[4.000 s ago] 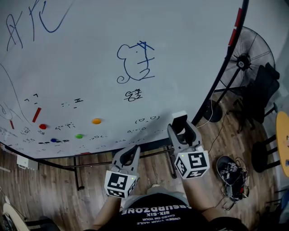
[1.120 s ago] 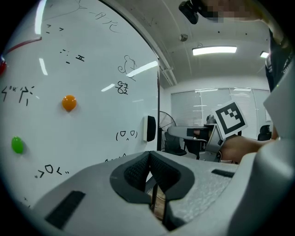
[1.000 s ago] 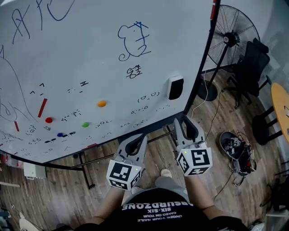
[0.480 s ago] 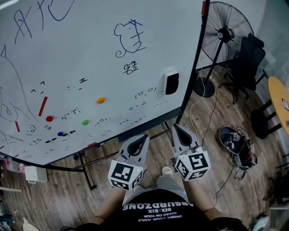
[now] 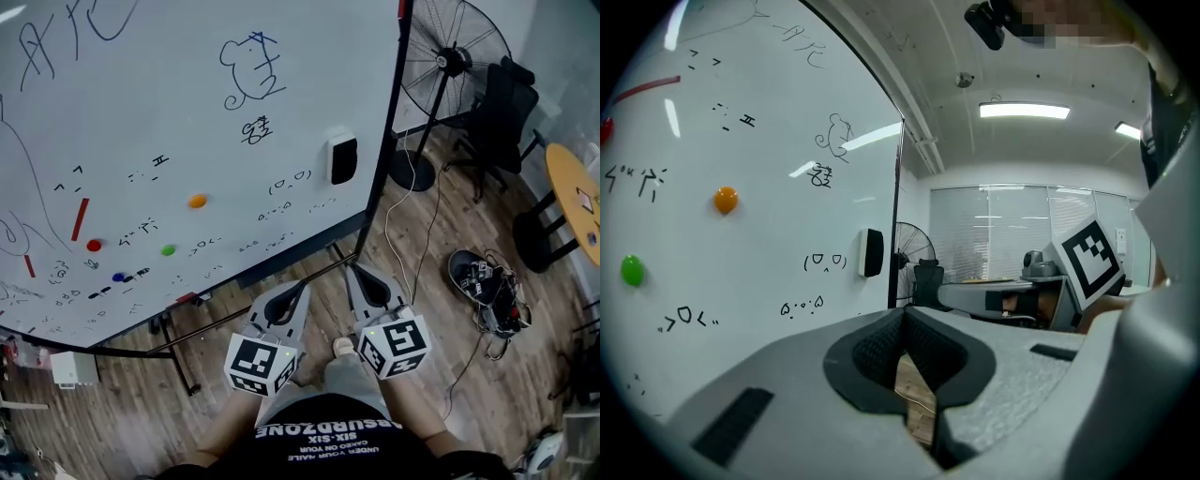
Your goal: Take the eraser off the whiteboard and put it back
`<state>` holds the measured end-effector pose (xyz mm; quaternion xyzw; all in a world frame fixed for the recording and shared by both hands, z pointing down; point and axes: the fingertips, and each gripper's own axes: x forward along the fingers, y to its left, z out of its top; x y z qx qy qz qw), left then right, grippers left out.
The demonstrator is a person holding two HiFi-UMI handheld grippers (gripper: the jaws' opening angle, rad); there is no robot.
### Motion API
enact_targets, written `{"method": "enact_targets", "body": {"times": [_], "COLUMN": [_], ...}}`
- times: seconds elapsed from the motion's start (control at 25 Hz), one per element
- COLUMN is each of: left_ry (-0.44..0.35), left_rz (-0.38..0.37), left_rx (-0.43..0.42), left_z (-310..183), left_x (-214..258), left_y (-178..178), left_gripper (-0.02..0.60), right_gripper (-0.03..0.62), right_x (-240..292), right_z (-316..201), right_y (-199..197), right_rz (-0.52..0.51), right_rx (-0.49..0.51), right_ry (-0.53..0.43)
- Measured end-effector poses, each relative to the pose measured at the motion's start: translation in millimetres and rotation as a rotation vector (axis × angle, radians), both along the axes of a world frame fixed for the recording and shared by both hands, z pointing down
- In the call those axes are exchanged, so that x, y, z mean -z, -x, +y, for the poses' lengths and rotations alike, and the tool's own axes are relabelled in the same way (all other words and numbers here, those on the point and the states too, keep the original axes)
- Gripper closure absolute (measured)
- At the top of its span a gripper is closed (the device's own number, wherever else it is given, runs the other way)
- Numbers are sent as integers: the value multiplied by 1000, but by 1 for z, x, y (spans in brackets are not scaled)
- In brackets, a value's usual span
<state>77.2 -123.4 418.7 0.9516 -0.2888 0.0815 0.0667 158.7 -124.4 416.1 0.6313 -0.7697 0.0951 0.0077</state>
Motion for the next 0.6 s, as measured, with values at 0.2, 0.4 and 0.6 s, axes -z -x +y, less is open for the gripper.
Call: {"method": "enact_targets", "body": {"times": [0.2, 0.4, 0.6], "left_ry": [19, 32, 39], "left_rz": [1, 7, 8], "left_rx": [-20, -31, -46], "left_z": [8, 13, 17], "left_x": [-7, -11, -13], "left_y": [-2, -4, -7], "left_gripper": [575, 574, 575], "right_gripper": [595, 595, 595], "right_x": [-7, -10, -12], "right_z": [10, 19, 23], "right_y": [1, -1, -4], "right_rz": [10, 24, 32], "right_rx": [-9, -19, -28], "right_ry": [23, 36, 45]}}
